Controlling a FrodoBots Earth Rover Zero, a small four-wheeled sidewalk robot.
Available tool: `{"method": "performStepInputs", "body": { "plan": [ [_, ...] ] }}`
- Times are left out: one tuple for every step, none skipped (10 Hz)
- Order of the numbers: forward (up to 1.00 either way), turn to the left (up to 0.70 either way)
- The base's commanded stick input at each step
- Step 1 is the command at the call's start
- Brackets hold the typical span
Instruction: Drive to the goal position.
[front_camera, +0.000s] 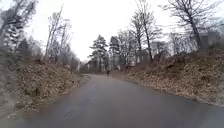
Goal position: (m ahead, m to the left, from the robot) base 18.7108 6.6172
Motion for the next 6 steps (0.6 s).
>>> {"method": "performStepInputs", "body": {
  "plan": [
    [1.0,0.41],
    [1.0,0.4],
    [1.0,0.38],
    [1.0,0.16],
    [1.0,0.01],
    [1.0,0.01]
  ]
}}
